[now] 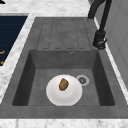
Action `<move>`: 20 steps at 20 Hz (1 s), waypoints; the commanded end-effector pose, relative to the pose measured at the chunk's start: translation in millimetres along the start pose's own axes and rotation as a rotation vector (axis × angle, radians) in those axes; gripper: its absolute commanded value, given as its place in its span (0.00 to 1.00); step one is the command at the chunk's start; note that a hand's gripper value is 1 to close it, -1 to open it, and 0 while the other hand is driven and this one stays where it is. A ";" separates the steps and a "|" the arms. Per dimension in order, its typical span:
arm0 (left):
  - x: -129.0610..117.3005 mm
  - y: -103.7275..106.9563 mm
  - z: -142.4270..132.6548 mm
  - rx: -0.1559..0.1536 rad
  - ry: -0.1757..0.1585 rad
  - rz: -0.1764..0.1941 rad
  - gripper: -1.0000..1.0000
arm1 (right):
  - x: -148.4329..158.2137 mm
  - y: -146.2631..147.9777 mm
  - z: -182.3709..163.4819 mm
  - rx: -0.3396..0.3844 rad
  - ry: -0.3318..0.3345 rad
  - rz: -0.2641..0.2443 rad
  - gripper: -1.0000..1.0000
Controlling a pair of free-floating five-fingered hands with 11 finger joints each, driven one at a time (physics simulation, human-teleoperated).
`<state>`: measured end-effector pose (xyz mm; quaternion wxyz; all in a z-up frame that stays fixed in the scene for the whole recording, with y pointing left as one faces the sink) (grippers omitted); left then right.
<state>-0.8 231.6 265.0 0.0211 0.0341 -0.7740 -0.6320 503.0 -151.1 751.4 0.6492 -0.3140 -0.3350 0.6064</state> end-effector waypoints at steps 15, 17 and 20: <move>0.0 0.0 0.0 0.000 0.000 0.000 0.50 | 2.2 -0.1 -9.8 0.083 0.011 0.012 1.00; 0.0 0.0 0.0 0.000 0.000 0.000 0.50 | 5.4 -8.8 -17.1 0.054 0.051 0.000 1.00; 0.0 0.0 0.0 0.000 0.000 0.000 0.50 | -7.2 -28.8 7.1 0.069 0.023 0.003 1.00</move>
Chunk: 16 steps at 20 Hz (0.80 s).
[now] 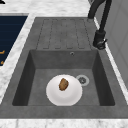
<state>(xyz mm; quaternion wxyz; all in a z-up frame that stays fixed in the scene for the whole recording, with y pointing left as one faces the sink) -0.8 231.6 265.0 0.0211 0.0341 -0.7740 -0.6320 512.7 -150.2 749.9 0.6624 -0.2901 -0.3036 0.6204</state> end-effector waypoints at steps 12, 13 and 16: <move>0.0 0.0 0.0 0.000 0.000 0.000 0.50 | -31.7 -46.7 114.9 -0.071 -0.011 -0.029 1.00; 0.0 0.0 0.0 0.000 0.000 0.000 0.50 | -34.4 -47.4 127.0 -0.078 -0.016 -0.027 1.00; 0.0 0.0 0.0 0.000 0.000 0.000 0.50 | -35.2 -45.3 154.2 -0.074 -0.021 -0.037 1.00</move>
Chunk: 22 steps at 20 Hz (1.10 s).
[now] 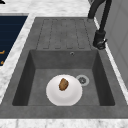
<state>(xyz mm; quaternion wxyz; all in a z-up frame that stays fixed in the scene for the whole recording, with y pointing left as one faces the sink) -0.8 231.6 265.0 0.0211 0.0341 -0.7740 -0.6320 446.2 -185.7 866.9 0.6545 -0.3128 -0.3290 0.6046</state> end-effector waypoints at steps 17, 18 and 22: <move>0.0 0.0 0.0 0.000 0.000 0.000 0.50 | -8.7 82.6 136.9 -0.013 0.000 -0.002 1.00; 0.0 0.0 0.0 0.000 0.000 0.000 0.50 | -9.1 87.8 143.5 -0.013 0.001 -0.002 1.00; 0.0 0.0 0.0 0.000 0.000 0.000 0.50 | -12.0 108.4 170.0 -0.009 -0.005 -0.009 1.00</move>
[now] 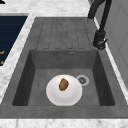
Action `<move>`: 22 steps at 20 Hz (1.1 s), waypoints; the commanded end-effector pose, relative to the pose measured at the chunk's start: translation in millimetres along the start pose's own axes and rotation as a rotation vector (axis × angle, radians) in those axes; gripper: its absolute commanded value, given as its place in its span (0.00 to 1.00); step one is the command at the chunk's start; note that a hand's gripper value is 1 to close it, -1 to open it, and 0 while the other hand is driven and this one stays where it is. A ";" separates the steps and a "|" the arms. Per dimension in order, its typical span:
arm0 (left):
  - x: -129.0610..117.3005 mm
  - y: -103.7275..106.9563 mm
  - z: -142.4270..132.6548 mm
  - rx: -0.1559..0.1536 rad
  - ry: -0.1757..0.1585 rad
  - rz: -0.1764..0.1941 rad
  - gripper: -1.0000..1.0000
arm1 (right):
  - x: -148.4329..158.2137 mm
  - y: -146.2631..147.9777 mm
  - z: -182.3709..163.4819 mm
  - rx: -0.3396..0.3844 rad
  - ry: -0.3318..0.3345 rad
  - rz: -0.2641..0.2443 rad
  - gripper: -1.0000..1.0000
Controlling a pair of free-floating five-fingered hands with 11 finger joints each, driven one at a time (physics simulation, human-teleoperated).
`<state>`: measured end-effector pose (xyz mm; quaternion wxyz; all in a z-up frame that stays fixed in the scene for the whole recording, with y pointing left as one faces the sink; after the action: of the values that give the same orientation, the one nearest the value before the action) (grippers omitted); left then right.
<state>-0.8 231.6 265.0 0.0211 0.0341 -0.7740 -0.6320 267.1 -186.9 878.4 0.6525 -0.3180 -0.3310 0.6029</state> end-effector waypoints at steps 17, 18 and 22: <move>0.0 0.0 0.0 0.000 0.000 0.000 0.50 | -50.0 153.0 82.0 -0.023 -0.006 -0.005 1.00; 0.0 0.0 0.0 0.000 0.000 0.000 0.50 | -54.3 161.5 82.7 -0.022 -0.009 -0.004 1.00; 0.0 0.0 0.0 0.000 0.000 0.000 0.50 | -73.9 192.9 79.2 -0.044 -0.015 0.005 1.00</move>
<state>-0.8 231.6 265.0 0.0211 0.0341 -0.7740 -0.6320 96.4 -231.9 781.5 0.6554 -0.3112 -0.3356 0.6009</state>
